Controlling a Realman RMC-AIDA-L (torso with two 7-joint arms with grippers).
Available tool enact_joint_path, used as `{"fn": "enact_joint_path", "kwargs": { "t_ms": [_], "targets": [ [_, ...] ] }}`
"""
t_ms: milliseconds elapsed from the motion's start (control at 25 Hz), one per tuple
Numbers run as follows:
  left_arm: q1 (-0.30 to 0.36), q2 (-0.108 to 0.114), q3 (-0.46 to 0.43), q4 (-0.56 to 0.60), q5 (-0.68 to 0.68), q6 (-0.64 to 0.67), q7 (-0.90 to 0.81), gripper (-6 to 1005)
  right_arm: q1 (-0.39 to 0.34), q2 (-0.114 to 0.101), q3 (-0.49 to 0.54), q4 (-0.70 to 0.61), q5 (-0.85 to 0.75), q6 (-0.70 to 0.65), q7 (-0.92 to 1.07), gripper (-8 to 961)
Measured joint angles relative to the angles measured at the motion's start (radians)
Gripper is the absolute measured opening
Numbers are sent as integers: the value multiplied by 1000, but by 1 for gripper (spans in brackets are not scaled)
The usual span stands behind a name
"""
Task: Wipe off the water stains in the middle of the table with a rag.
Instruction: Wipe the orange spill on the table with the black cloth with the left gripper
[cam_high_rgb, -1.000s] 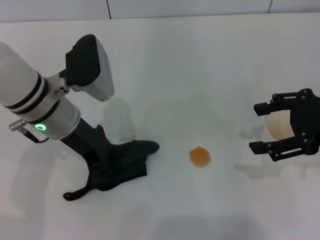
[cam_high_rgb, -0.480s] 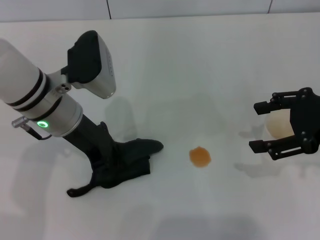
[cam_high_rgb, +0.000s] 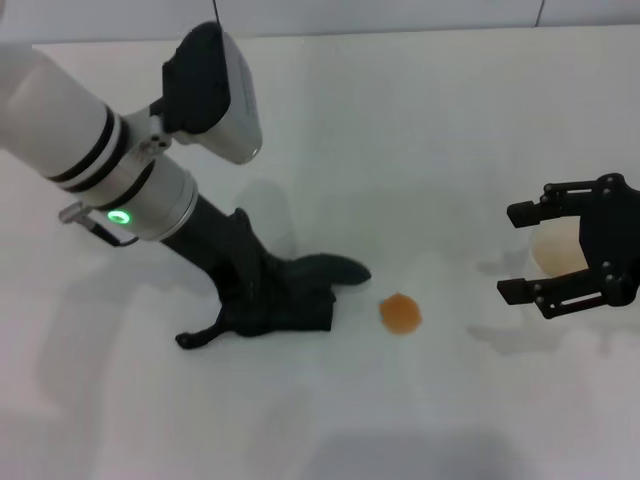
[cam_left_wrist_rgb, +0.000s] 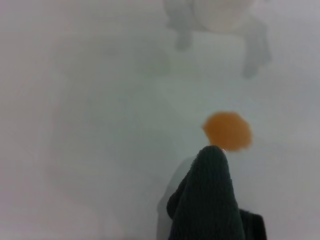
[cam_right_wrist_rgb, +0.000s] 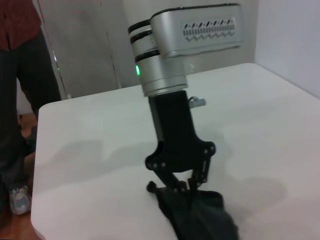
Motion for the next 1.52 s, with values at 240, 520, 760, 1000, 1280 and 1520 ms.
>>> {"fn": "enact_joint_path", "kwargs": {
  "t_ms": [240,520,760,1000,1280,1520],
  "targets": [
    [-46,-2,5,-20,-16,-36,26,86,0,0,0,-1,19,1,-3,838],
    [-88,-3,96,-64,-104,-117,36,85,0,-2,9,-2,22,1,-3,838],
    [-81,-5,256,-97,-225,-203,34,86,0,-2,9,-2,23,-1,-2,838],
    [-71,-6,329,-115,-300,-232,38,86,-2,-2,9,-2,24,-6,-3,838],
    [-69,-7,414,-109,-375,-234,43,85,-3,-2,9,-2,24,-6,-4,838],
    [-73,-7,455,-107,-398,-247,54,85,-5,-1,8,-2,24,-4,-4,838]
  ]
}}
